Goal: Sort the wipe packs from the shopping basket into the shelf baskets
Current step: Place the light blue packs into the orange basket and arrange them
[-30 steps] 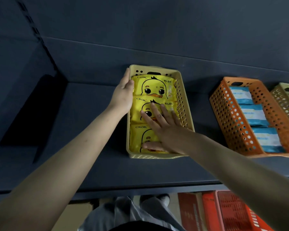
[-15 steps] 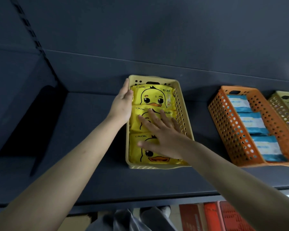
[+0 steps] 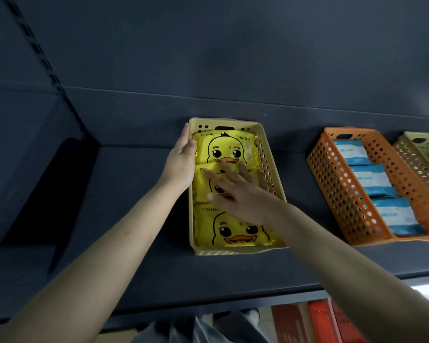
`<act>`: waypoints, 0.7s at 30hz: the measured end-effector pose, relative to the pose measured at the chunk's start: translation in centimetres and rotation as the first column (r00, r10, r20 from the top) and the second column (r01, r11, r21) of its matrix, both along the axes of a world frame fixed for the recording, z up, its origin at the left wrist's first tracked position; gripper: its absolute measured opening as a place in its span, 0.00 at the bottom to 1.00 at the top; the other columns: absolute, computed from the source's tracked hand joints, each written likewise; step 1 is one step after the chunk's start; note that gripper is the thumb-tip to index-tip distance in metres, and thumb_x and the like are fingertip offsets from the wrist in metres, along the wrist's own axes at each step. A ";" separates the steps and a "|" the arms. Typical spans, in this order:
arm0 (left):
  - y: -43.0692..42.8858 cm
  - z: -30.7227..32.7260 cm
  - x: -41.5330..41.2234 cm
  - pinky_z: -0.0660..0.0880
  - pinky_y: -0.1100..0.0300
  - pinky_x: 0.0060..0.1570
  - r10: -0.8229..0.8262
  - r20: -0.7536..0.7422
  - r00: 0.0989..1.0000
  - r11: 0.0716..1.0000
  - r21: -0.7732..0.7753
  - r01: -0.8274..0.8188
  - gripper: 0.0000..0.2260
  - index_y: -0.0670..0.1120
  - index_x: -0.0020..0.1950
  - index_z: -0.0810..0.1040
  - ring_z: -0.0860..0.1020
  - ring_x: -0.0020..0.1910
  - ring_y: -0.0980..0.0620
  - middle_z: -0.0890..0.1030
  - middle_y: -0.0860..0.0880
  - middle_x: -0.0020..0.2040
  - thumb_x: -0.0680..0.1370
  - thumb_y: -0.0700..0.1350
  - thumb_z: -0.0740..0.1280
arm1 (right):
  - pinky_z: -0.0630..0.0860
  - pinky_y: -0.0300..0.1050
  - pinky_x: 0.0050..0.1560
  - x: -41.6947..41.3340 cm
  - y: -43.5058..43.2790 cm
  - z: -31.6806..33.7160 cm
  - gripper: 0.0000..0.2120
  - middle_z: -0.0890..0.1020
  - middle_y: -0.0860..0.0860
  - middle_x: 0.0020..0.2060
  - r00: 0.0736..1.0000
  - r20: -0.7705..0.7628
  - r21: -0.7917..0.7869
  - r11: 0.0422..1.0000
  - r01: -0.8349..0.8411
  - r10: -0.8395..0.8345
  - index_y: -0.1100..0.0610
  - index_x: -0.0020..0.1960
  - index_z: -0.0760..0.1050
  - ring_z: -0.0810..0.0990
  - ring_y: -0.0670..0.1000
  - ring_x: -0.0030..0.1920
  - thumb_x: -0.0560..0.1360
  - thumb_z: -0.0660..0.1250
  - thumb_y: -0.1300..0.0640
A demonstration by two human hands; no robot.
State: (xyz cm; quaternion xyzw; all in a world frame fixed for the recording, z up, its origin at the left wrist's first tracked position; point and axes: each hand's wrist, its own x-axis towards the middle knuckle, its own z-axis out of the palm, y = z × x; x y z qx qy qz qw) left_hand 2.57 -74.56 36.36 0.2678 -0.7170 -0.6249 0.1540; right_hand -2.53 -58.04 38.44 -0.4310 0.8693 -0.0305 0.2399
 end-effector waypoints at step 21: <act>0.0 0.8 0.2 0.54 0.61 0.70 -0.016 0.058 0.998 0.999 0.045 0.013 0.21 0.58 0.78 0.54 0.57 0.77 0.54 0.57 0.54 0.78 0.84 0.52 0.52 | 0.36 0.56 0.74 -3.2 -3.3 -0.4 0.30 0.34 0.49 0.77 0.987 -0.061 -0.113 0.984 0.140 -0.147 0.42 0.77 0.34 0.32 0.54 0.76 0.80 0.40 0.36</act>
